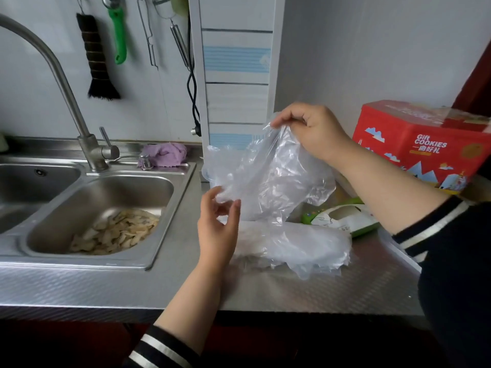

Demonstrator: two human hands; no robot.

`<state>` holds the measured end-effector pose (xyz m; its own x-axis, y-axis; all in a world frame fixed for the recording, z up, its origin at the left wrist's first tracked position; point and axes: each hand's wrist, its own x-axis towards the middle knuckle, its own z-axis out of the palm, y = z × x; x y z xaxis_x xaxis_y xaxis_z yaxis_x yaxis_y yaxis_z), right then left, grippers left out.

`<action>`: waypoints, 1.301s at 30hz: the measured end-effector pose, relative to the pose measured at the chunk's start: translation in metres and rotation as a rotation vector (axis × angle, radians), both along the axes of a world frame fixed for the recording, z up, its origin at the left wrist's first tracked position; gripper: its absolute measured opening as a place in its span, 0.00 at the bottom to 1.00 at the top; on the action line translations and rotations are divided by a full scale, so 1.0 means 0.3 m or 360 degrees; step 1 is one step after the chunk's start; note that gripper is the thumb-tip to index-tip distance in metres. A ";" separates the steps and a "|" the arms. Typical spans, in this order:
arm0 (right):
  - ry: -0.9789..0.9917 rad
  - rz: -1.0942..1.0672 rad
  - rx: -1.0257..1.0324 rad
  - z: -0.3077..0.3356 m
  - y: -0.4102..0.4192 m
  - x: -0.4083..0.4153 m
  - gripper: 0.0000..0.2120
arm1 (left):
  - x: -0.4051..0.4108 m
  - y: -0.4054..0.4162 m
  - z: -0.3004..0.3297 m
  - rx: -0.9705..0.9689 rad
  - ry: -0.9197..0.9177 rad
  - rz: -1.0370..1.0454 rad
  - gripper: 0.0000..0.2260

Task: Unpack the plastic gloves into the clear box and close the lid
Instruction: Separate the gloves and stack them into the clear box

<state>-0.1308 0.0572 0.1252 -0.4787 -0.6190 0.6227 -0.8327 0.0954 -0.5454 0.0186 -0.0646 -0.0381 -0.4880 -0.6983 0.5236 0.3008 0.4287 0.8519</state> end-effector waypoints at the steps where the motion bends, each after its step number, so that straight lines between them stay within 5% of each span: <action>1: -0.0021 -0.0028 -0.0016 0.000 -0.018 -0.026 0.17 | -0.001 -0.004 0.001 0.0041 0.0063 0.0041 0.18; 9: -0.0371 -0.0291 -0.0038 -0.091 -0.124 -0.146 0.11 | -0.008 -0.028 0.010 0.0196 0.0207 0.0293 0.16; 12: -0.0502 -0.0213 -0.0072 -0.104 -0.138 -0.130 0.07 | -0.014 -0.035 -0.007 -0.0065 0.0244 0.0358 0.12; 16: -0.0491 0.0003 -0.0032 -0.103 -0.136 -0.043 0.07 | -0.031 -0.022 -0.029 -0.0530 0.0230 0.0399 0.22; 21: -0.0417 0.0275 0.0129 -0.098 -0.109 0.090 0.10 | -0.036 0.019 0.005 -0.0606 -0.0011 0.0280 0.29; 29: -0.0421 0.0298 0.0236 -0.122 -0.080 0.110 0.11 | -0.074 0.003 0.041 -0.0472 -0.0019 0.0049 0.07; 39: -0.0518 0.0004 -0.0095 -0.056 -0.121 -0.021 0.09 | -0.037 -0.003 -0.010 -0.0635 0.0120 0.0229 0.08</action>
<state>-0.1370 0.0208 0.1083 -0.6571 -0.5873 0.4725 -0.6141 0.0535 -0.7874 0.0077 -0.0656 -0.0411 -0.3508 -0.4918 0.7969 0.2688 0.7624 0.5887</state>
